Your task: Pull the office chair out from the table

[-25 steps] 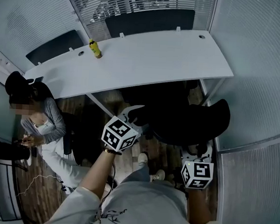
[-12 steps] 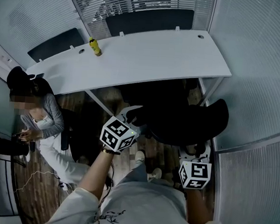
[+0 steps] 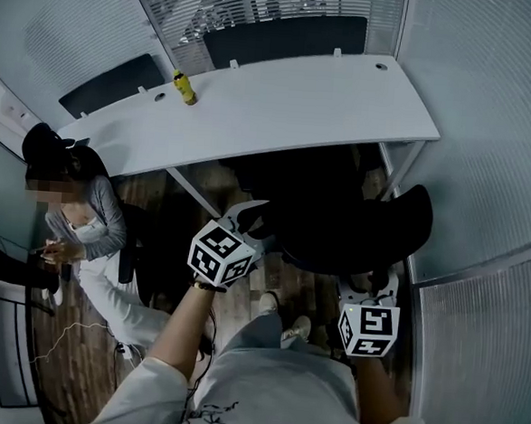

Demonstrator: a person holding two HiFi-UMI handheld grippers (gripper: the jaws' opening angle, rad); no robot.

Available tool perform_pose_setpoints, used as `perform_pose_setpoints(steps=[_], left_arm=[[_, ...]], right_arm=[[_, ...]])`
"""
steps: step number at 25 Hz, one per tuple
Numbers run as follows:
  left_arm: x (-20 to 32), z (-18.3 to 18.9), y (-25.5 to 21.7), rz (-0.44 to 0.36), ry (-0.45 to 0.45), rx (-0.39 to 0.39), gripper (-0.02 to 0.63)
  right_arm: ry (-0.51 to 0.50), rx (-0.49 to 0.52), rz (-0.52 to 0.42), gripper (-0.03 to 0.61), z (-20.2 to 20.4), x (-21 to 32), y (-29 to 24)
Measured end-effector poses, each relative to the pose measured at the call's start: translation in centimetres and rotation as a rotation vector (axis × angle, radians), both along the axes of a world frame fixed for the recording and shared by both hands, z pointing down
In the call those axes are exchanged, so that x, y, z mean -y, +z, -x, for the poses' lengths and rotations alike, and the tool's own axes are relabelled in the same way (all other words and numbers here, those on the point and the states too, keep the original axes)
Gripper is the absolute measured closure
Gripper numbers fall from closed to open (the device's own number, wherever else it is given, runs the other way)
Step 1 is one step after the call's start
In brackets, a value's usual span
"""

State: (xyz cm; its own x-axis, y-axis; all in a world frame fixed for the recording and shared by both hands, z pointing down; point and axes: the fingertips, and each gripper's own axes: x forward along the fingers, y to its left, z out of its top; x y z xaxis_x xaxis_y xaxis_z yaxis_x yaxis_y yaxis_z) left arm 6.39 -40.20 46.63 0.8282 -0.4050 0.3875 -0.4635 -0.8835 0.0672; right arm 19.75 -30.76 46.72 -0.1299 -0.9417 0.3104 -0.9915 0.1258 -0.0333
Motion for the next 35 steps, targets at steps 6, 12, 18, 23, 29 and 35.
perform_pose_setpoints(steps=[6,12,18,23,29,35], left_arm=[[-0.8,-0.1,0.3,-0.008,0.022,0.013,0.350],[-2.2,0.3,0.3,-0.013,0.032,0.016,0.351],[-4.0,0.8,0.4,-0.001,0.048,0.017,0.351],[-6.0,1.3,0.1,0.012,0.073,0.025,0.353],[-8.7,1.6,0.0,0.014,0.087,0.033,0.354],[-11.3,1.8,0.3,0.005,0.089,0.028,0.354]], right_arm=[[-0.009,-0.003,0.019,0.302,0.0,-0.8,0.5],[-0.008,-0.004,0.018,0.302,0.5,-2.3,0.5],[0.027,0.000,0.014,0.302,1.2,-4.3,0.3],[0.044,0.002,0.016,0.302,1.9,-6.6,-0.2],[0.054,0.004,0.019,0.302,2.1,-9.3,-0.3],[0.061,0.004,0.007,0.302,2.4,-12.0,0.1]])
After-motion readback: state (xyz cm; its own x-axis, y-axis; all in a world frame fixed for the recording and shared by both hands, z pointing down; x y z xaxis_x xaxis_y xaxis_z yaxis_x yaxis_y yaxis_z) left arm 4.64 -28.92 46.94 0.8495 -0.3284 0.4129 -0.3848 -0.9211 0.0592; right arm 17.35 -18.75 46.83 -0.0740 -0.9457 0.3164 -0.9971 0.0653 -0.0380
